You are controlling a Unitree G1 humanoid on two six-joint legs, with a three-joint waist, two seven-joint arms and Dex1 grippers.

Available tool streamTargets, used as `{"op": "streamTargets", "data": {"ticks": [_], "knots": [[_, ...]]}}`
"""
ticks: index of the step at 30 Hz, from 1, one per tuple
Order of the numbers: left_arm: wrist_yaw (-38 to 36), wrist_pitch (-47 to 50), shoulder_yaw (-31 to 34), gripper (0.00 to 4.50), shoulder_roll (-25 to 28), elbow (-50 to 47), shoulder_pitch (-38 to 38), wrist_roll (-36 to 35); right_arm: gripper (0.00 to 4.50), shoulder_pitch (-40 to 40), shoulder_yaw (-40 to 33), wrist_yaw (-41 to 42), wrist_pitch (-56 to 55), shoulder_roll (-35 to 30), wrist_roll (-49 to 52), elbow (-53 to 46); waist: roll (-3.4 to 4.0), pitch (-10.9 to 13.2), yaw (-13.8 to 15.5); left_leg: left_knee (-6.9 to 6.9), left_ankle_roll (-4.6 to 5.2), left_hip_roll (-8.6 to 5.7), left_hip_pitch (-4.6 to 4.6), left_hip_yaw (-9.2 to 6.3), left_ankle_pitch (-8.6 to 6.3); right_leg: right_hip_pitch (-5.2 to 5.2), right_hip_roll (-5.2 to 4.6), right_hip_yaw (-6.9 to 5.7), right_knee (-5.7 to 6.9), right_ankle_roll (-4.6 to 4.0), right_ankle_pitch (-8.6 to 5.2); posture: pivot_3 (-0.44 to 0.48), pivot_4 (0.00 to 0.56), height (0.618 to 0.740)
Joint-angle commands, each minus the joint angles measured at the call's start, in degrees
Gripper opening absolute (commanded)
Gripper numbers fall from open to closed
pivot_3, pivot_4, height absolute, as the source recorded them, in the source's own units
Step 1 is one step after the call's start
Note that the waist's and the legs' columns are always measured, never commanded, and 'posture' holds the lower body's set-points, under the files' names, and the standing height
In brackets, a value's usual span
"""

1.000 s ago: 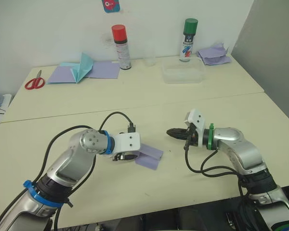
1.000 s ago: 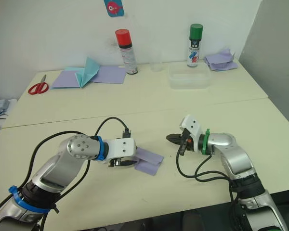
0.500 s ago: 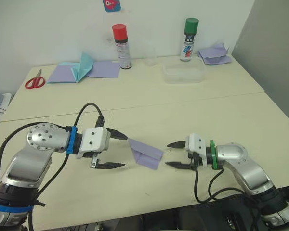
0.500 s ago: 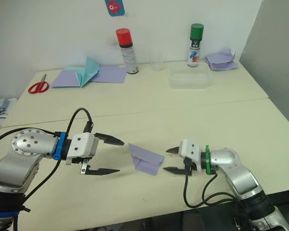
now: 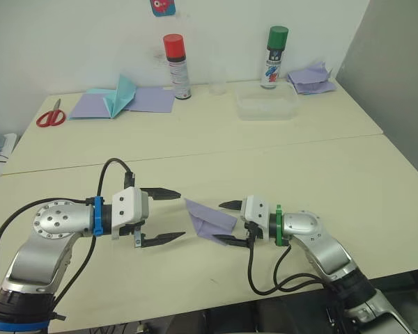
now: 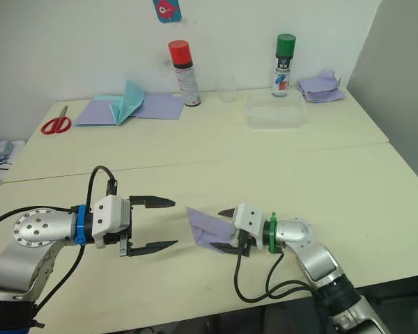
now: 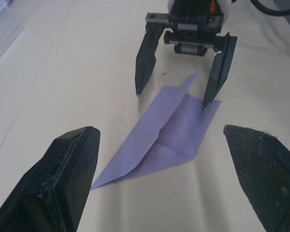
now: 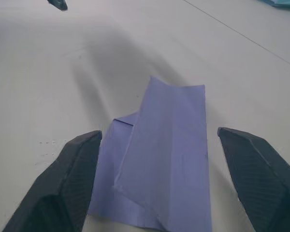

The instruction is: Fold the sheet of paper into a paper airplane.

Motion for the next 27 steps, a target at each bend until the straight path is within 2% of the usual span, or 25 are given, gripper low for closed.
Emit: {"op": "streamTargets", "data": {"ticks": [1,7,8,13,18,23,27], "knots": [[1.13,-0.92,1.39,4.5,0.72,-1.9,0.71,-0.08,2.52,-1.59,0.06,-0.8,-3.94,0.32,-1.77,1.51,0.0,0.0,0.0,-0.01,0.0,0.0,0.0,-0.01,0.0,0.0,0.0,0.0,0.0,0.0,0.0,0.0,0.15,0.74],[0.76,-1.04,2.88,4.5,2.2,-0.83,1.17,-0.6,0.3,-1.61,-0.31,0.93,-5.21,-0.2,-1.05,2.32,0.0,0.0,-0.04,-0.02,-0.01,0.0,-0.01,0.01,-0.01,-0.01,0.0,0.01,-0.02,0.0,0.0,0.0,0.15,0.74],[0.66,-1.08,3.04,4.5,2.41,-0.7,1.26,-0.66,0.03,-1.54,-0.29,1.75,-5.46,-0.43,-0.71,2.53,0.01,0.01,-0.04,-0.01,-0.01,0.0,0.0,0.01,-0.01,-0.01,0.0,0.01,-0.02,0.0,0.0,0.0,0.15,0.74],[1.06,0.65,4.39,4.5,2.61,-1.16,1.71,-2.29,0.03,-2.93,-0.79,9.92,-11.46,-1.55,3.72,4.18,0.01,0.02,-0.05,-0.01,0.0,0.0,0.0,0.01,-0.01,0.0,0.01,0.01,-0.02,0.0,0.0,0.0,0.15,0.74],[-1.58,-0.32,5.44,4.5,4.31,-2.15,5.29,-3.19,0.03,-7.53,0.06,18.62,-23.27,-3.75,3.1,13.08,0.03,0.06,-0.28,-0.03,0.0,0.01,0.04,0.07,-0.01,0.01,0.02,0.02,-0.04,0.0,0.0,0.0,0.15,0.74],[-0.11,-0.78,4.8,4.5,4.02,-2.07,4.84,-2.44,0.03,-10.47,0.31,24.46,-32.39,-3.71,3.27,21.66,0.04,0.1,-0.18,-0.03,0.0,0.03,0.04,0.04,-0.01,0.02,0.04,0.0,-0.03,-0.01,0.0,0.0,0.15,0.74],[1.0,-0.07,4.29,4.5,3.34,-3.93,5.91,-2.86,0.03,-11.33,-0.19,26.65,-34.1,-3.0,4.24,24.0,0.05,0.1,-0.18,-0.02,0.0,0.02,0.04,0.05,-0.01,0.02,0.03,0.01,-0.04,-0.01,0.0,0.0,0.15,0.74]]}}
